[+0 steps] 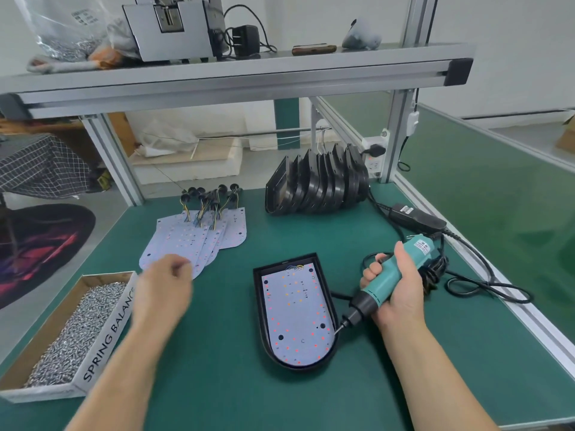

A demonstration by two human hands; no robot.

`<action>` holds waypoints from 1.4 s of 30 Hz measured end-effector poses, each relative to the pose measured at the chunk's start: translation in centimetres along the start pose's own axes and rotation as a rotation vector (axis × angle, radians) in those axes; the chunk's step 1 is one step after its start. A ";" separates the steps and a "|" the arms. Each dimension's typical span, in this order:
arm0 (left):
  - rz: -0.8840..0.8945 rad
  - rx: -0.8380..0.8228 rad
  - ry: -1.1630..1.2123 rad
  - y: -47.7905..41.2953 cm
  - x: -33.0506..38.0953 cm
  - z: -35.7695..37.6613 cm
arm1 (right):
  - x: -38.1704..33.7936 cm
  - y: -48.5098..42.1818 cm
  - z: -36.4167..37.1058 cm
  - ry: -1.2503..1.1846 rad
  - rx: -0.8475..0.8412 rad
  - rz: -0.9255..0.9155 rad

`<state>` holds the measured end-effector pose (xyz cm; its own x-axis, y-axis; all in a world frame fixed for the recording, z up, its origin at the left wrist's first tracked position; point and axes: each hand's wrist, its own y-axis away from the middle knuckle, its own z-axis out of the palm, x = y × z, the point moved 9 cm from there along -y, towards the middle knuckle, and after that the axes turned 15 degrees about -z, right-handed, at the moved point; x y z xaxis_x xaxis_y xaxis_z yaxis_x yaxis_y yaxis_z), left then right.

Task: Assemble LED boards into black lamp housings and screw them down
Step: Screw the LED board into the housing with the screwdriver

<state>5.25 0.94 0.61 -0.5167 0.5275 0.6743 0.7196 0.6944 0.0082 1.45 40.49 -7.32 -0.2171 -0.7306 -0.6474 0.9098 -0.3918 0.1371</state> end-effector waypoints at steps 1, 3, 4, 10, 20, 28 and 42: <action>-0.010 0.104 -0.039 -1.6 -1.0 -2.1 | 0.1 0.0 0.0 -0.001 0.001 0.000; -0.088 0.186 -0.155 -4.7 -4.0 -4.5 | 0.1 0.0 -0.1 -0.005 0.006 -0.002; -0.139 0.171 -0.237 -6.0 -5.7 -4.8 | 0.2 0.0 -0.2 -0.007 0.009 -0.004; -0.224 0.048 -0.377 -11.4 -10.7 -4.4 | 0.2 0.1 -0.2 -0.001 0.015 -0.011; -0.222 0.023 -0.488 -13.8 -13.5 -4.0 | 0.2 -0.1 -0.3 -0.005 0.021 -0.017; -0.196 0.156 -0.336 -14.3 -15.3 -5.3 | 0.1 0.0 -0.3 -0.003 0.025 -0.022; -0.189 -0.289 0.505 -2.9 -6.0 -2.4 | -0.5 0.6 1.4 -0.075 0.073 -0.018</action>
<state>7.37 -5.41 -1.75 -0.4148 0.0618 0.9078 0.7701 0.5552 0.3141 1.62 39.82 -5.88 -0.2618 -0.7615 -0.5929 0.8779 -0.4431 0.1815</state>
